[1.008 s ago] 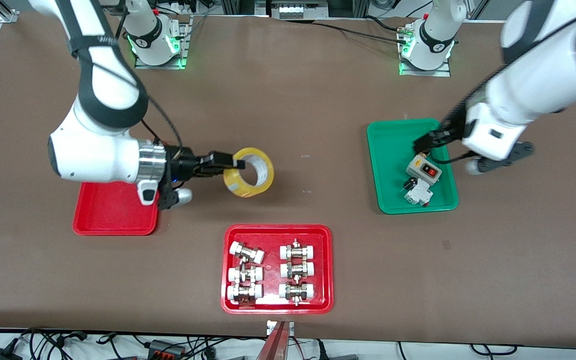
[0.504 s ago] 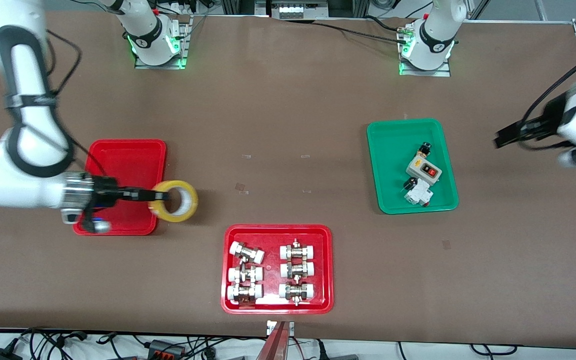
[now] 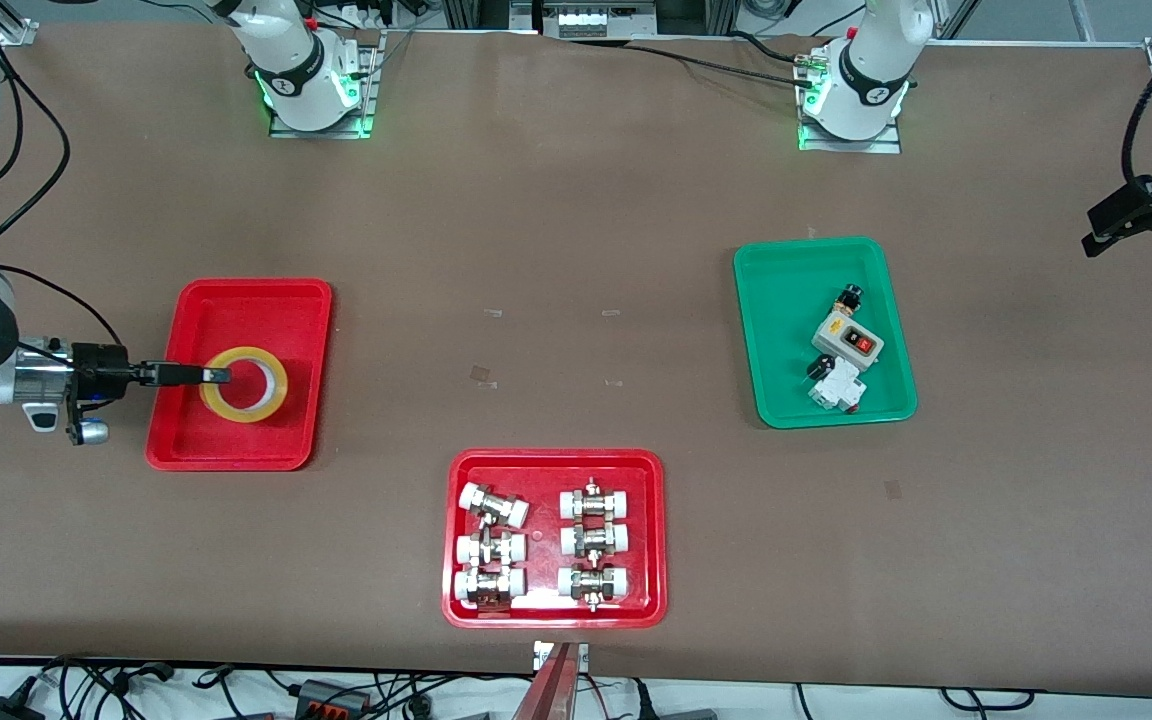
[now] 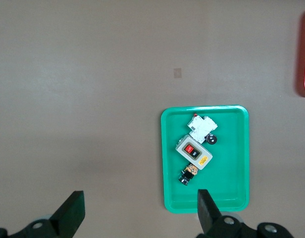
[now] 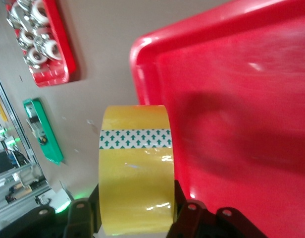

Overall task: Left arm passes tape to right arm into tray
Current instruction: 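Carry the tape with the right gripper over the empty red tray, then lower the tape into the red tray and open the right gripper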

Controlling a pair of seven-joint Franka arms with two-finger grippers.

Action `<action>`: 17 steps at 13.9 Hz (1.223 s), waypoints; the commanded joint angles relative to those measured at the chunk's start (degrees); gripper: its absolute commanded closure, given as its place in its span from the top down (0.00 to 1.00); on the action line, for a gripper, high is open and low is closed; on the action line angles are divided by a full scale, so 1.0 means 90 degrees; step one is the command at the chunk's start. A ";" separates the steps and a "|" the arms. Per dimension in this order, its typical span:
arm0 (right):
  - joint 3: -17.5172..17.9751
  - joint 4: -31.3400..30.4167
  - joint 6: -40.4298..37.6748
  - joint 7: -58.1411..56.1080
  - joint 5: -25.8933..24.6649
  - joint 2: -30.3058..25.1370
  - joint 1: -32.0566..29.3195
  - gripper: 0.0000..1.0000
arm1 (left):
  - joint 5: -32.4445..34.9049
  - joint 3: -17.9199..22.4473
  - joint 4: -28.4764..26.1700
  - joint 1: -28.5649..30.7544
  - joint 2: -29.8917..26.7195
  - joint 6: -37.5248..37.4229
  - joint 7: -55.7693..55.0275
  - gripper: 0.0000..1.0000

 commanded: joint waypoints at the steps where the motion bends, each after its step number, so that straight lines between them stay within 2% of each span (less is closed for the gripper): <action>1: 0.0147 -0.0136 -0.0168 -0.0277 -0.0300 -0.0091 -0.0220 0.33 | 0.0144 0.0001 -0.0138 -0.0058 -0.0191 0.0046 0.0145 1.00; 3: 0.0147 -0.0262 -0.0129 -0.0492 -0.0399 -0.0062 -0.0240 0.33 | 0.0144 0.0001 -0.0109 -0.0058 -0.0162 0.0006 0.0154 1.00; 7: 0.0147 -0.0497 -0.0129 -0.0541 -0.0409 -0.0052 -0.0289 0.34 | 0.0163 0.0001 0.0720 -0.0126 0.0335 -0.0042 0.0106 1.00; 10: 0.0147 -0.0536 -0.0090 -0.0619 -0.0409 0.0016 -0.0299 0.42 | 0.0163 -0.0009 0.0819 -0.0166 0.0355 -0.0052 0.0115 1.00; 12: 0.0147 -0.0526 -0.0051 -0.0629 -0.0389 0.0036 -0.0328 1.00 | 0.0134 -0.0019 0.0829 -0.0166 0.0346 -0.0052 0.0135 1.00; 15: 0.0147 -0.0497 -0.0022 -0.0629 -0.0418 0.0074 -0.0319 1.00 | 0.0066 -0.0019 0.0829 -0.0166 0.0355 -0.0052 0.0057 1.00; 17: 0.0147 -0.0487 0.0211 -0.0629 -0.0826 0.0075 -0.0260 1.00 | 0.0056 -0.0009 0.0800 -0.0156 0.0355 -0.0178 0.0037 1.00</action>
